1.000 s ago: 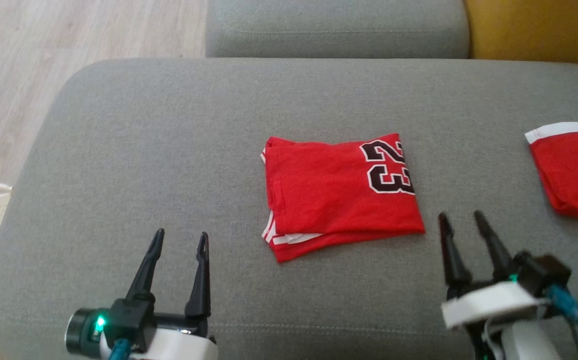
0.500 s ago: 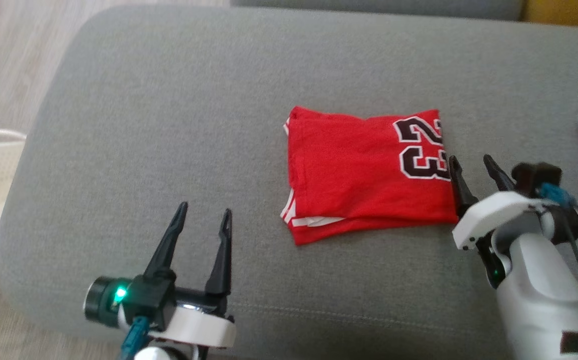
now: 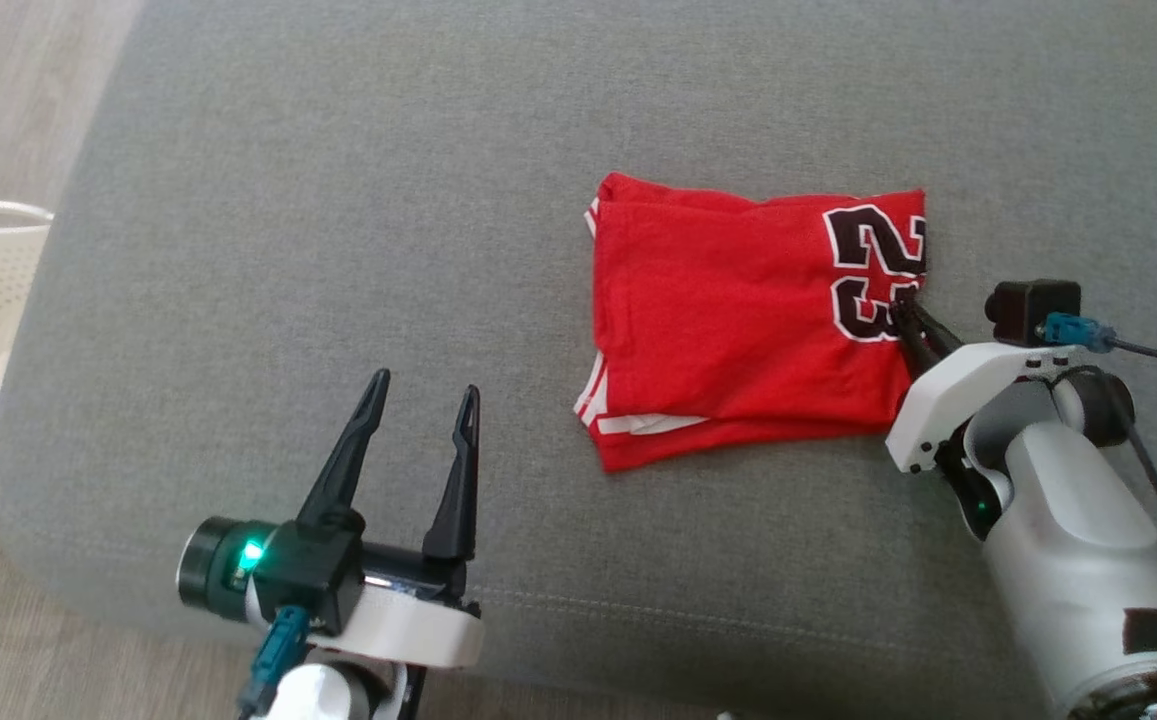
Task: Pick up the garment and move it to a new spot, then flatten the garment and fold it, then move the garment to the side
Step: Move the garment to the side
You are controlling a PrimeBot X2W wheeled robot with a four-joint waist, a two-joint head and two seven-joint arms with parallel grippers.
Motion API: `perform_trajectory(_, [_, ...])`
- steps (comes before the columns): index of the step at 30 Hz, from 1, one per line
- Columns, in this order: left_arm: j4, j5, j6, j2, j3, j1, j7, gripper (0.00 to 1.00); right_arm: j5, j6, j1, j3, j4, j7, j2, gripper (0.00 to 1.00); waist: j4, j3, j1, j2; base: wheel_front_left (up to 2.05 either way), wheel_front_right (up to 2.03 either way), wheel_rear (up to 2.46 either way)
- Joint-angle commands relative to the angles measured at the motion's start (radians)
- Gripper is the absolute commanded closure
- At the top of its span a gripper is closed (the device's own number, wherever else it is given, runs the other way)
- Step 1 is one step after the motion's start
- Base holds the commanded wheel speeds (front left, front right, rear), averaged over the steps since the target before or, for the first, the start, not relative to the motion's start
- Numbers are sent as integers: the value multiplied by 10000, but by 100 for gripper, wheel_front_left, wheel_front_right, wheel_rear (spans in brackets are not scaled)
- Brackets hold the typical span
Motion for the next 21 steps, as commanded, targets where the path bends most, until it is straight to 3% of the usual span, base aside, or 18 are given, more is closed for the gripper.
perform_trajectory(1, [-298, -55, 68, -40, 264, -401, -92, 0, 152, 62, -138, 265, -172, -115, -59, 100, -66, -2, -1, 0, 0, 0, 0])
perform_trajectory(11, [-489, 71, 13, -40, 387, -487, -92, 0, 717, 62, -633, 862, -798, -469, -867, 100, -1144, 180, -1, 0, 0, 0, 0])
perform_trajectory(21, [-667, 313, -247, 47, 572, -859, -92, 0, 806, 62, -1070, 437, -2448, 82, -2399, 100, -2516, 891, -1, 0, 0, 0, 0])
